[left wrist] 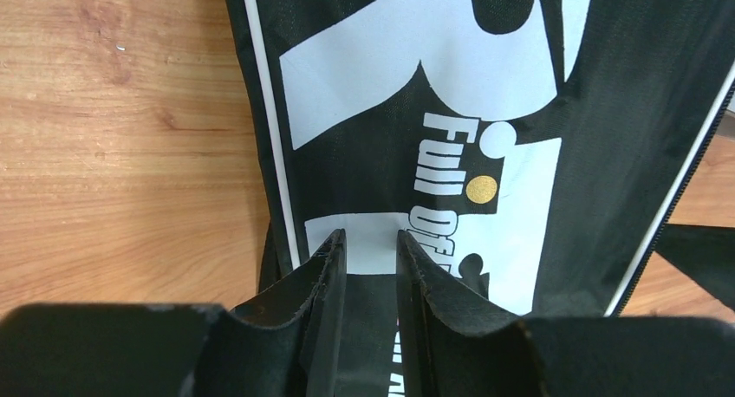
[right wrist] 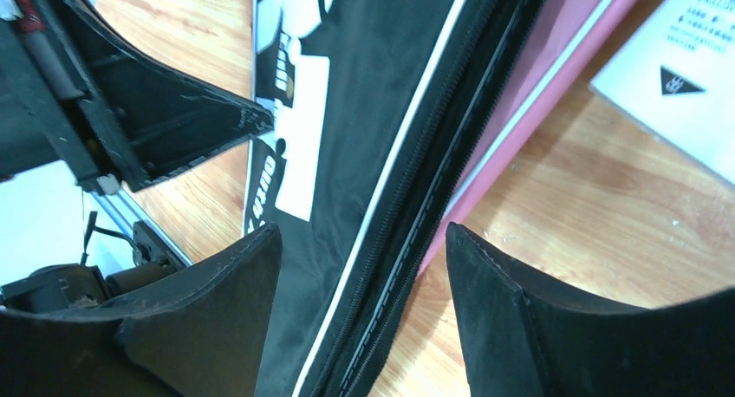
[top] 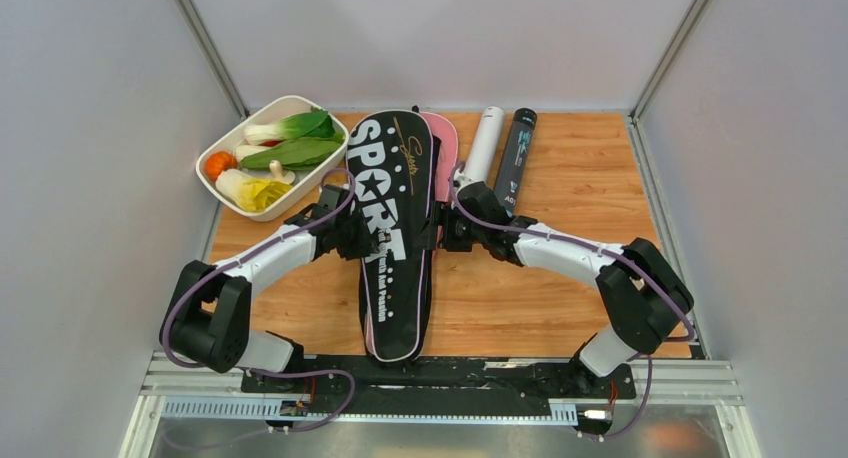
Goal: Pack up the badminton gear
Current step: Adjust the racket bag at the center of the board.
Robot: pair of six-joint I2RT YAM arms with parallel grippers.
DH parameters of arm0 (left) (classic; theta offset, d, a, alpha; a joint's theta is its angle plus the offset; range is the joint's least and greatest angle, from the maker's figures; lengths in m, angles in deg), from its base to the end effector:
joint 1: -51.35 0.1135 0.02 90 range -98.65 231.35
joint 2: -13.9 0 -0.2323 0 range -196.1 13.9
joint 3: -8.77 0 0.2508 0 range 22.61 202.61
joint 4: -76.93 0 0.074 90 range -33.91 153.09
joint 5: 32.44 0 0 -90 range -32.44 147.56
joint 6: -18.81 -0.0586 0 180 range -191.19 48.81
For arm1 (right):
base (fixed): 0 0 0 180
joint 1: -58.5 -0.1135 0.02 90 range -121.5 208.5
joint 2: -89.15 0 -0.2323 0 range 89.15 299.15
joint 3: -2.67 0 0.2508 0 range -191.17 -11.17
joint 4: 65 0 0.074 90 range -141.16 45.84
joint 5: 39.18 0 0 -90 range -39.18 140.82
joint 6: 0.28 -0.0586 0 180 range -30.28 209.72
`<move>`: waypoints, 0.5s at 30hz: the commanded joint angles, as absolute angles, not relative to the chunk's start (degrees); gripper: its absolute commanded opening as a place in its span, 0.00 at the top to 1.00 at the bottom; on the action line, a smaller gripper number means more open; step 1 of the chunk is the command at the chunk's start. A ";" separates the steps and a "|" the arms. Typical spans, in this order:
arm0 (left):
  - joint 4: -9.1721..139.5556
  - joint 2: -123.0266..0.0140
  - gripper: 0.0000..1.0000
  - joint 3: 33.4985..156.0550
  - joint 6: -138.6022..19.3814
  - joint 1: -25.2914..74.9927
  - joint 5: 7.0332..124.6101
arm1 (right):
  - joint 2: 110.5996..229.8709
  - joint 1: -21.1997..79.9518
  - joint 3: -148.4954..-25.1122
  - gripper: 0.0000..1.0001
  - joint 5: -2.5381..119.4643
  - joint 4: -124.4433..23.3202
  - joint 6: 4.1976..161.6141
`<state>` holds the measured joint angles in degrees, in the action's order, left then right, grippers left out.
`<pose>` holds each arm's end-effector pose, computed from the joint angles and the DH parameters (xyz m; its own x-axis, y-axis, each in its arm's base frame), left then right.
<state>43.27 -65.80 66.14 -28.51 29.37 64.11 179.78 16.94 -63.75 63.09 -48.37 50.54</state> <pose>0.2612 -0.1126 0.1372 -0.8573 -0.3803 -0.3471 -0.2042 0.8700 -0.4487 0.2541 0.2419 0.1571 -0.8648 0.0582 -0.4986 -0.2866 0.7582 0.5857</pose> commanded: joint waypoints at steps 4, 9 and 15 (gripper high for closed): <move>44.46 -66.55 0.66 65.52 -28.66 29.65 63.38 | 181.81 17.12 -68.24 0.28 61.18 -48.68 52.09; 44.37 -66.07 0.66 65.63 -28.57 29.65 63.42 | 185.10 17.52 -70.72 0.25 59.73 -48.52 53.30; 44.44 -66.37 0.66 65.67 -28.60 29.67 63.47 | 188.66 17.85 -73.12 0.22 59.28 -48.32 54.20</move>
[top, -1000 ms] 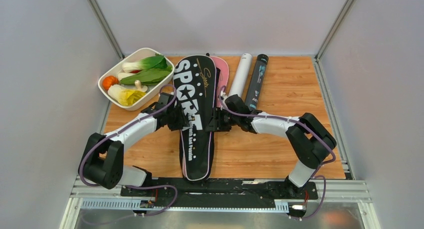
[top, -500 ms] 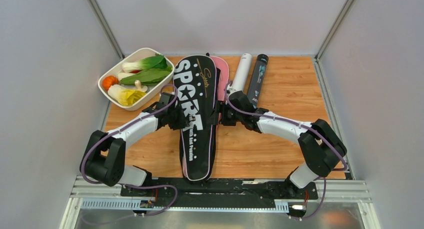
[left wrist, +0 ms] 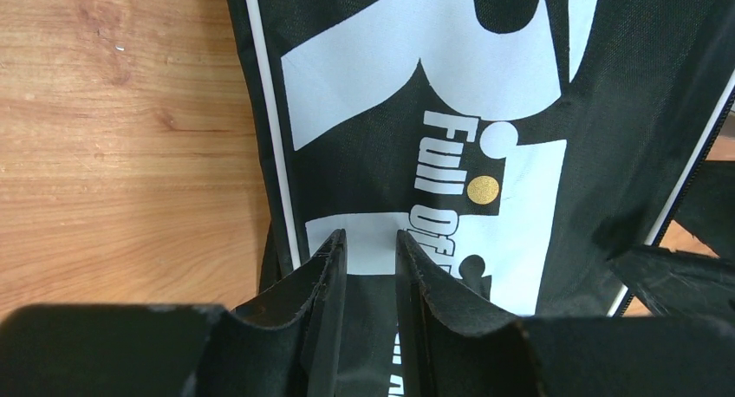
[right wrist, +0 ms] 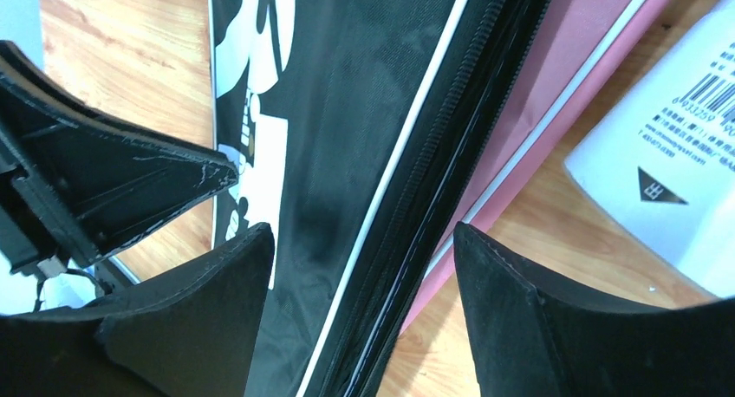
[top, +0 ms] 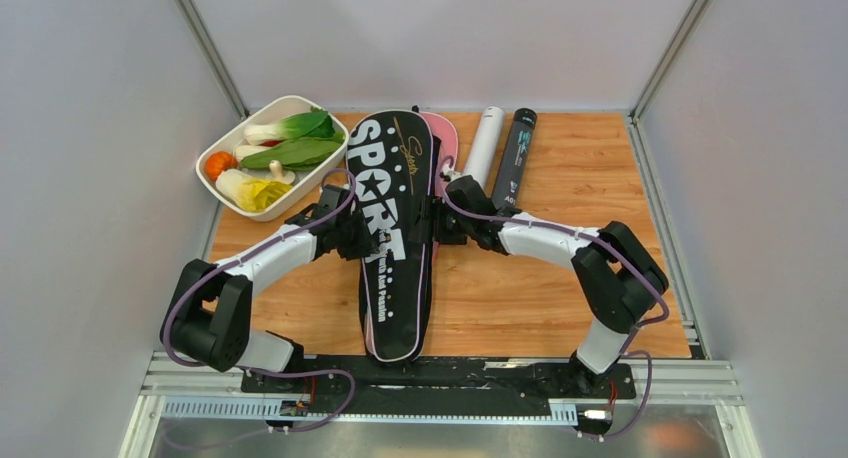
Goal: Pack up the badminton gear
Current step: Adjust the racket bag at the center of the board.
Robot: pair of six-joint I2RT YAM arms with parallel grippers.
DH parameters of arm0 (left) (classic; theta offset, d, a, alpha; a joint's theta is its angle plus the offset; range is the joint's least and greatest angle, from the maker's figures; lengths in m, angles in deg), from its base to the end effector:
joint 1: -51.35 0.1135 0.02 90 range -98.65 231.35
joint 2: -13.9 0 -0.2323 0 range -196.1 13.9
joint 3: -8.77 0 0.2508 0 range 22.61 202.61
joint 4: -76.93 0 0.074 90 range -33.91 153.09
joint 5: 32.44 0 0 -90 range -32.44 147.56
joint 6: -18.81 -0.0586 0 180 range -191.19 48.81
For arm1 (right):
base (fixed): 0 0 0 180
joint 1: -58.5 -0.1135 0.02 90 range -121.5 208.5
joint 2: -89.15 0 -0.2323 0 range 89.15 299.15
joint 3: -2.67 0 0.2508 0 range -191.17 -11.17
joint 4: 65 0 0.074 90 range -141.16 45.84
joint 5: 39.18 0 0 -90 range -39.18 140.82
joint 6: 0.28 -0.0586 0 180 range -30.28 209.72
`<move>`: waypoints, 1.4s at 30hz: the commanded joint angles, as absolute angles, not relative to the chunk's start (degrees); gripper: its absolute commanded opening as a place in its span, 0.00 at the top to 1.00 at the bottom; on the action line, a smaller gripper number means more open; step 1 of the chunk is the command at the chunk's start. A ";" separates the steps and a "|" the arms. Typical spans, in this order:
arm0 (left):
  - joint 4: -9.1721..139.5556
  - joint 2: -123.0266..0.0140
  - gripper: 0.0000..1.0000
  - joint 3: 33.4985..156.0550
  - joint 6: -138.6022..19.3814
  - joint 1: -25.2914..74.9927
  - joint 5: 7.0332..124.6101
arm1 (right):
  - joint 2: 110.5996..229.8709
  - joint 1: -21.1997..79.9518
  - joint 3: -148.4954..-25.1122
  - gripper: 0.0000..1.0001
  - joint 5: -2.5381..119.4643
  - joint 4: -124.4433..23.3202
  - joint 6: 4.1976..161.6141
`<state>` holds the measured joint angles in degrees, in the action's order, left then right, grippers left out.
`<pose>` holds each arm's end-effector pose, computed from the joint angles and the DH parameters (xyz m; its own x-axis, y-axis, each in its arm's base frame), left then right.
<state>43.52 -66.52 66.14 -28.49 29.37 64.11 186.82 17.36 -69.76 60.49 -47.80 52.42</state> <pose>0.2619 -0.1129 0.1342 -0.8598 -0.3795 -0.3416 -0.2079 0.8713 -0.4446 0.2760 0.2542 0.1479 -0.8539 0.0473 -0.5184 -0.2822 0.7947 0.5374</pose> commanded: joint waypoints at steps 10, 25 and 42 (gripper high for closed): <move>45.49 -66.76 0.67 65.44 -28.28 29.69 64.03 | 192.69 18.51 -75.90 0.23 61.72 -49.42 54.87; 40.61 -62.81 0.58 75.04 -29.97 29.67 64.92 | 186.55 19.13 -85.70 1.00 63.40 -42.66 62.33; 26.18 -55.14 0.41 105.72 -32.63 31.28 54.36 | 167.90 17.94 -92.71 1.00 55.97 -21.34 104.78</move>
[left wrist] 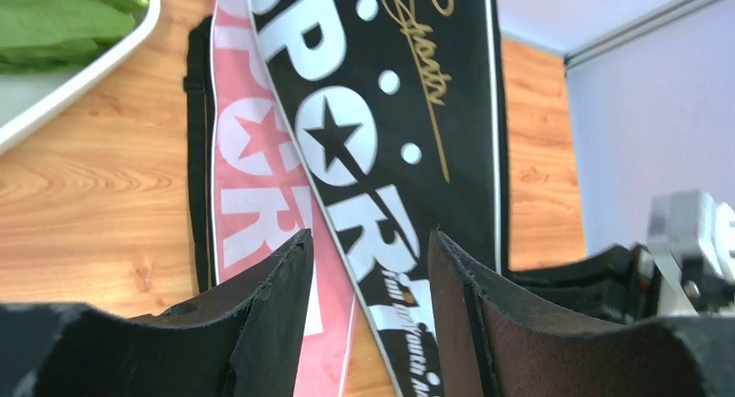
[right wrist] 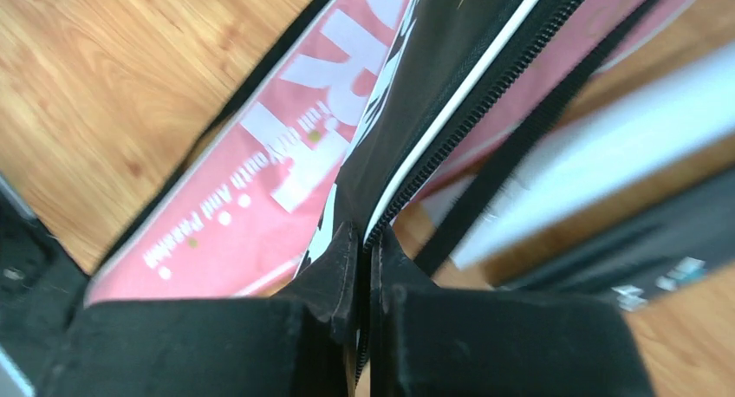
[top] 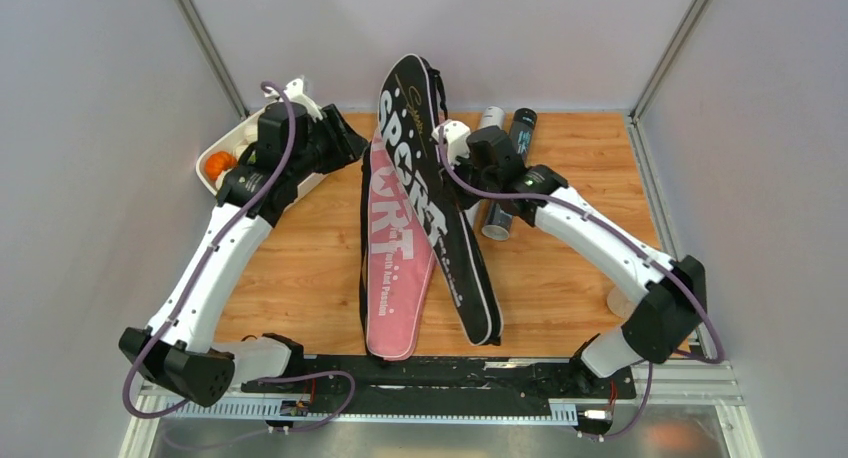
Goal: Pack up the badminton gear
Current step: Adjust the racket bag at the center of the board.
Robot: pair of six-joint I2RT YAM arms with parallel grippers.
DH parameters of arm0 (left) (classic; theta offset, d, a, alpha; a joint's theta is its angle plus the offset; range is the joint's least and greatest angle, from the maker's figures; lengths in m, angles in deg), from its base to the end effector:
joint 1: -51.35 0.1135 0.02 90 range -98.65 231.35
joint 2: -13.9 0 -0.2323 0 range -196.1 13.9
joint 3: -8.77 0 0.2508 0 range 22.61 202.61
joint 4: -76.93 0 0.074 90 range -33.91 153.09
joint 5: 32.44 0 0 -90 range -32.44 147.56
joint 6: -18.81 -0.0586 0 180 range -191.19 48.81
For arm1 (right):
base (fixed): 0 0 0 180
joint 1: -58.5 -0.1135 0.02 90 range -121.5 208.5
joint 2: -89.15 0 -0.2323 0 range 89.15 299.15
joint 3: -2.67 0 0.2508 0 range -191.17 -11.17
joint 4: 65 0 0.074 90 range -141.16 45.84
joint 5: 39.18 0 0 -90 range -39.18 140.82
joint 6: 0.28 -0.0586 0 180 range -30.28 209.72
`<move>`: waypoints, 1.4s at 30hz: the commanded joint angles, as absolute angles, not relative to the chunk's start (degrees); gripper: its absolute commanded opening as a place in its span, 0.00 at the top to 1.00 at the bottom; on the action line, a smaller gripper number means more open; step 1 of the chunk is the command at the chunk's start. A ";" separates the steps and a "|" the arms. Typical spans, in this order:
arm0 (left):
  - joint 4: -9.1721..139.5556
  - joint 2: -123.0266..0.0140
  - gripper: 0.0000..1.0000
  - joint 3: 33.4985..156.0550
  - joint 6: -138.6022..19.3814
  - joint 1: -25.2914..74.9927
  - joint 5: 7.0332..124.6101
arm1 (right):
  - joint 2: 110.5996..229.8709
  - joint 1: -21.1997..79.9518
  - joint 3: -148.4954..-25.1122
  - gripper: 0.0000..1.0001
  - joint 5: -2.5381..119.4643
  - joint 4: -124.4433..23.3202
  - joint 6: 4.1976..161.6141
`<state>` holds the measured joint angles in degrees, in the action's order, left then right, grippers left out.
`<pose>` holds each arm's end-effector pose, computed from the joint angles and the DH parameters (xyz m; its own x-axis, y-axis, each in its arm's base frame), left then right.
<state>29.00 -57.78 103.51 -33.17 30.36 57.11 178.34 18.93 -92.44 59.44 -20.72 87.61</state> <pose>0.2784 -0.1063 0.3765 -0.5259 -0.4579 -0.7168 0.0351 0.8303 -0.5562 0.2793 0.2422 0.2898 -0.5046 -0.3698 -0.7802 -0.7023 0.7014 0.1218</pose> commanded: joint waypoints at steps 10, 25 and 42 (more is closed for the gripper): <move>27.20 -54.64 0.40 109.47 -27.64 34.24 52.34 | 153.33 11.30 -79.20 1.00 39.07 -23.47 123.88; 5.91 -48.07 0.37 100.96 -5.41 37.16 43.68 | 138.65 -0.22 -53.12 1.00 28.85 -36.73 134.89; 8.48 -40.74 0.34 88.18 -0.95 39.14 47.34 | 133.31 -10.20 -46.73 1.00 27.34 -37.45 135.21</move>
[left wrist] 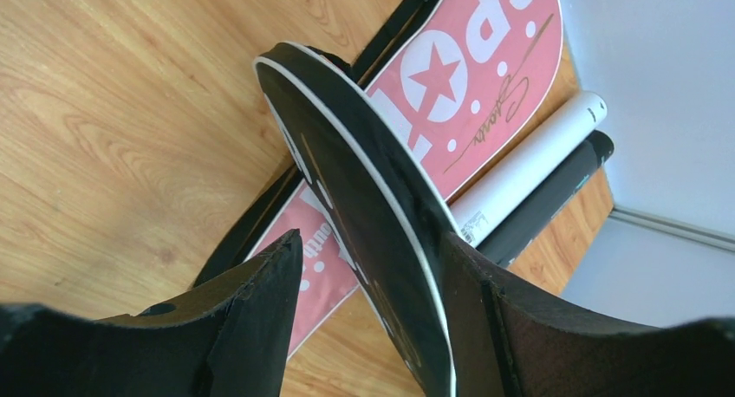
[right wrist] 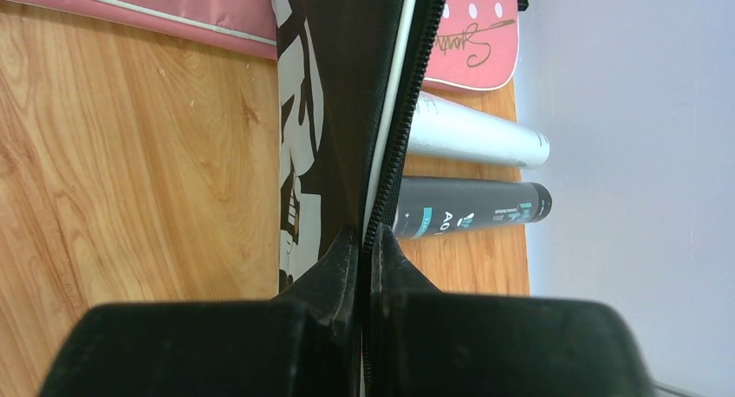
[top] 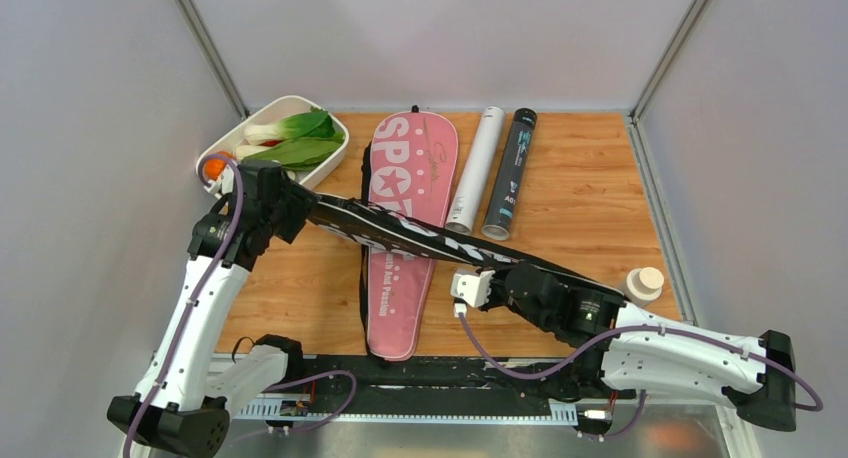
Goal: Pack up the badminton gear
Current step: Adjust the racket bag at the center of the board.
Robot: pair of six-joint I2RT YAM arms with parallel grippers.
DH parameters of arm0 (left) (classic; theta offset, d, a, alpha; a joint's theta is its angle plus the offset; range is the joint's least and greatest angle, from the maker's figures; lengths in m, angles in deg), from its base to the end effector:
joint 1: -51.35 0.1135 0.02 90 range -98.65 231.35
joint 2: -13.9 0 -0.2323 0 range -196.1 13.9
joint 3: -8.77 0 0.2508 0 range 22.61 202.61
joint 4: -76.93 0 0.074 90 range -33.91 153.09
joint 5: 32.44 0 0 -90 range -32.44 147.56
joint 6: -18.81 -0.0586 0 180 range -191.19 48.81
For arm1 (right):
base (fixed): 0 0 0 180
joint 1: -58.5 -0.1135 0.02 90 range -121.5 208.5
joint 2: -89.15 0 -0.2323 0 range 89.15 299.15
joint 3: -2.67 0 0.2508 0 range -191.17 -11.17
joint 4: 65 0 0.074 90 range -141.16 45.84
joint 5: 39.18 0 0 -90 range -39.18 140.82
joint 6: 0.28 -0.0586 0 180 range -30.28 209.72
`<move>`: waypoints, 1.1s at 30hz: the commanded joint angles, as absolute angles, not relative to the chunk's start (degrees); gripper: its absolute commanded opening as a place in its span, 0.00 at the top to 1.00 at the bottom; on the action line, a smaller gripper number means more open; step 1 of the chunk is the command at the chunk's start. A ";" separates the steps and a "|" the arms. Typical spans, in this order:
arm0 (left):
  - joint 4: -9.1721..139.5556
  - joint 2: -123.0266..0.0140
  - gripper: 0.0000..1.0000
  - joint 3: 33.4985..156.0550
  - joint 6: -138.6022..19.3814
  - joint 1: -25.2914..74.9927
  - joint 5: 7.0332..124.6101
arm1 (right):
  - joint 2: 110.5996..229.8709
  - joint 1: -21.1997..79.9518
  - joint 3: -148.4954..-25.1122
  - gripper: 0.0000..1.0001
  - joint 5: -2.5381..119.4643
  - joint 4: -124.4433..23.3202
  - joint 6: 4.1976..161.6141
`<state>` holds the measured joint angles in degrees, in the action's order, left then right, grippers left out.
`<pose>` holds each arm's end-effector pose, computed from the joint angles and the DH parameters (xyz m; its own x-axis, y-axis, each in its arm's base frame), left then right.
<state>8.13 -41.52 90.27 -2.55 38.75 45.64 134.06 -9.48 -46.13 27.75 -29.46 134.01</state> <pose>0.2075 -0.0340 0.3259 -0.3020 -0.8662 -0.3981 -0.5928 0.4977 -0.6332 0.1017 0.1903 0.2274 0.3674 -0.8050 -0.4658 -0.6584 0.1286 -0.7416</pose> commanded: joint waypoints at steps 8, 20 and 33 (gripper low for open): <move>9.91 -38.21 0.33 87.19 -1.05 39.19 46.32 | 133.12 -10.79 -46.00 1.00 28.01 -37.91 135.95; 11.71 -39.51 0.32 86.05 0.07 39.16 46.53 | 131.79 -11.14 -45.86 1.00 29.15 -38.44 138.32; 9.35 -37.96 0.32 89.11 3.81 39.20 48.47 | 130.64 -11.55 -45.88 1.00 27.80 -38.41 138.62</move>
<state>10.60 -38.68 87.53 2.15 39.06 46.82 132.75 -11.01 -44.82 28.41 -32.09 137.47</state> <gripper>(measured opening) 0.686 0.026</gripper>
